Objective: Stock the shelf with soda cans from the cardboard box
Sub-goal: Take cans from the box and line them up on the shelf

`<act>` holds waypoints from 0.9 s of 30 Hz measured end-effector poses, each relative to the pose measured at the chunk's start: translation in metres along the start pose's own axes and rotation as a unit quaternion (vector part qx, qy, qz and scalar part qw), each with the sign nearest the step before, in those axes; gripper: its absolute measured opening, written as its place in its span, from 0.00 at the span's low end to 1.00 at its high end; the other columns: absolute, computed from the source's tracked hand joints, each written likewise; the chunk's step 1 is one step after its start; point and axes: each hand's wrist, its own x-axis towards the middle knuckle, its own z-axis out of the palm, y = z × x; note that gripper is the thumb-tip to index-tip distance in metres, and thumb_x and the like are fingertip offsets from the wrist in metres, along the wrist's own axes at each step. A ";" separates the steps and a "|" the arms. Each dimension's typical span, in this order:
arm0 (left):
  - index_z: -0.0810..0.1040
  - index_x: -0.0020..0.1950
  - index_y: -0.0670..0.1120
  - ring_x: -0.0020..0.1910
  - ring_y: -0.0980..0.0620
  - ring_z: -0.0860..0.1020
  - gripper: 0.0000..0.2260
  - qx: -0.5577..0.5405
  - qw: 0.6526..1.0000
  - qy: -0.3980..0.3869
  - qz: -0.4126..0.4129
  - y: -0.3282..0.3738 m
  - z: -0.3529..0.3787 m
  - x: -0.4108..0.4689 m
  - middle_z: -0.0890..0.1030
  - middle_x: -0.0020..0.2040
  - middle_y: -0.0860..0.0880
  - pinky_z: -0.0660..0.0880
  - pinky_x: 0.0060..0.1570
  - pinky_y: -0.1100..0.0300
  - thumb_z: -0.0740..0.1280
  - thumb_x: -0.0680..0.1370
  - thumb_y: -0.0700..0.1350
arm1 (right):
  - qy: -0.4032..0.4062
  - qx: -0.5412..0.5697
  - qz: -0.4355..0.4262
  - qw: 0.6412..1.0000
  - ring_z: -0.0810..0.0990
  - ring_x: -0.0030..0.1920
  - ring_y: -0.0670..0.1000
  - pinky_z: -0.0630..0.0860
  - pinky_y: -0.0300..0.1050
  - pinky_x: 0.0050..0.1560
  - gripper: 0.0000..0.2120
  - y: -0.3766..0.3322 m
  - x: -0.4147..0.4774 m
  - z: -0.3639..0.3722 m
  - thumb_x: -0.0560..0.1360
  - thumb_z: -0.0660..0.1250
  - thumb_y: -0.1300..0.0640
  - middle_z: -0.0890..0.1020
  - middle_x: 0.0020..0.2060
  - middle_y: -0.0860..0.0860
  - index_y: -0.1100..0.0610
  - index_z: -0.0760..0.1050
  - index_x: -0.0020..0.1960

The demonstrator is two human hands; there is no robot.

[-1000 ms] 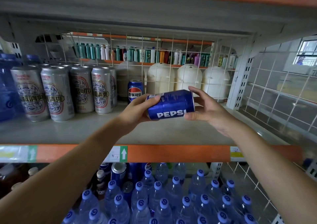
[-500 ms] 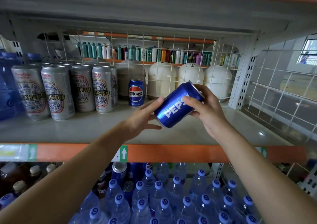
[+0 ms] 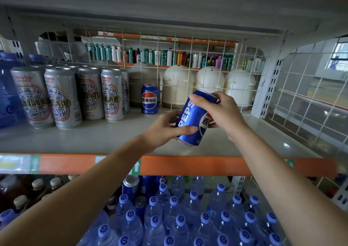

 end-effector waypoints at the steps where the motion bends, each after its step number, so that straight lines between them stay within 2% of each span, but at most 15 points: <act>1: 0.74 0.62 0.45 0.55 0.46 0.80 0.33 -0.012 1.000 0.002 0.002 -0.001 -0.001 -0.001 0.80 0.57 0.43 0.77 0.52 0.53 0.73 0.60 0.56 | -0.007 0.000 0.000 1.000 0.82 0.40 0.50 0.81 0.50 0.44 0.30 0.000 -0.001 -0.001 0.59 0.72 0.33 0.81 0.40 0.48 0.55 0.74 0.50; 4: 0.76 0.59 0.44 0.52 0.48 0.81 0.26 -0.083 0.996 -0.018 0.002 -0.005 -0.005 -0.007 0.82 0.54 0.45 0.78 0.51 0.56 0.71 0.64 0.53 | -0.051 0.073 0.003 0.996 0.81 0.37 0.49 0.77 0.48 0.47 0.19 0.000 -0.005 -0.009 0.72 0.68 0.43 0.81 0.39 0.50 0.55 0.73 0.54; 7: 0.79 0.55 0.46 0.50 0.52 0.81 0.25 -0.150 0.988 -0.026 -0.002 -0.006 -0.007 -0.011 0.83 0.51 0.47 0.78 0.50 0.60 0.75 0.62 0.53 | -0.101 0.139 0.001 0.985 0.81 0.43 0.53 0.78 0.48 0.48 0.09 0.006 -0.009 -0.018 0.75 0.65 0.48 0.82 0.42 0.51 0.54 0.76 0.50; 10: 0.81 0.53 0.45 0.50 0.52 0.81 0.28 -0.188 0.981 -0.049 0.002 -0.005 -0.007 -0.011 0.83 0.50 0.46 0.76 0.55 0.58 0.78 0.59 0.59 | -0.169 0.161 -0.005 0.972 0.81 0.49 0.51 0.77 0.49 0.53 0.12 0.009 -0.011 -0.017 0.73 0.67 0.47 0.83 0.46 0.50 0.53 0.78 0.51; 13: 0.83 0.52 0.44 0.49 0.52 0.81 0.27 -0.201 0.976 -0.078 0.002 -0.003 -0.005 -0.010 0.83 0.50 0.46 0.76 0.55 0.56 0.78 0.60 0.59 | -0.204 0.177 -0.017 0.963 0.82 0.47 0.46 0.76 0.41 0.49 0.12 0.007 -0.015 -0.012 0.70 0.68 0.49 0.85 0.44 0.48 0.54 0.79 0.50; 16: 0.84 0.50 0.46 0.48 0.53 0.81 0.26 -0.214 0.972 -0.094 0.001 -0.003 -0.002 -0.010 0.84 0.48 0.47 0.78 0.50 0.59 0.79 0.58 0.58 | -0.181 0.189 -0.033 0.965 0.82 0.45 0.45 0.75 0.37 0.46 0.12 0.005 -0.016 -0.009 0.68 0.71 0.50 0.85 0.43 0.49 0.55 0.79 0.48; 20: 0.81 0.53 0.44 0.48 0.52 0.81 0.28 -0.240 0.967 -0.080 -0.002 0.000 0.000 -0.011 0.83 0.50 0.46 0.78 0.48 0.59 0.79 0.58 0.57 | -0.124 0.197 -0.052 0.971 0.81 0.43 0.48 0.75 0.38 0.44 0.27 0.003 -0.016 -0.006 0.58 0.72 0.44 0.83 0.43 0.54 0.62 0.78 0.49; 22: 0.77 0.58 0.42 0.51 0.50 0.80 0.33 -0.240 0.969 -0.062 -0.003 0.001 -0.001 -0.010 0.81 0.53 0.45 0.77 0.50 0.59 0.79 0.59 0.57 | -0.101 0.203 -0.048 0.973 0.81 0.39 0.46 0.75 0.37 0.39 0.21 0.001 -0.015 -0.006 0.58 0.74 0.47 0.82 0.39 0.52 0.59 0.78 0.46; 24: 0.75 0.61 0.44 0.53 0.51 0.80 0.33 -0.210 0.977 -0.047 0.010 0.003 -0.001 -0.011 0.81 0.55 0.47 0.77 0.50 0.61 0.78 0.61 0.57 | -0.073 0.197 -0.044 0.977 0.81 0.36 0.44 0.76 0.37 0.37 0.13 -0.002 -0.015 -0.005 0.62 0.75 0.51 0.82 0.36 0.48 0.56 0.76 0.41; 27: 0.73 0.63 0.47 0.55 0.50 0.80 0.34 -0.126 0.991 -0.025 0.029 0.007 0.000 -0.014 0.79 0.59 0.46 0.76 0.50 0.62 0.77 0.61 0.56 | -0.022 0.180 -0.037 0.983 0.81 0.37 0.46 0.77 0.40 0.39 0.17 -0.002 -0.013 -0.004 0.60 0.74 0.48 0.81 0.37 0.49 0.57 0.76 0.42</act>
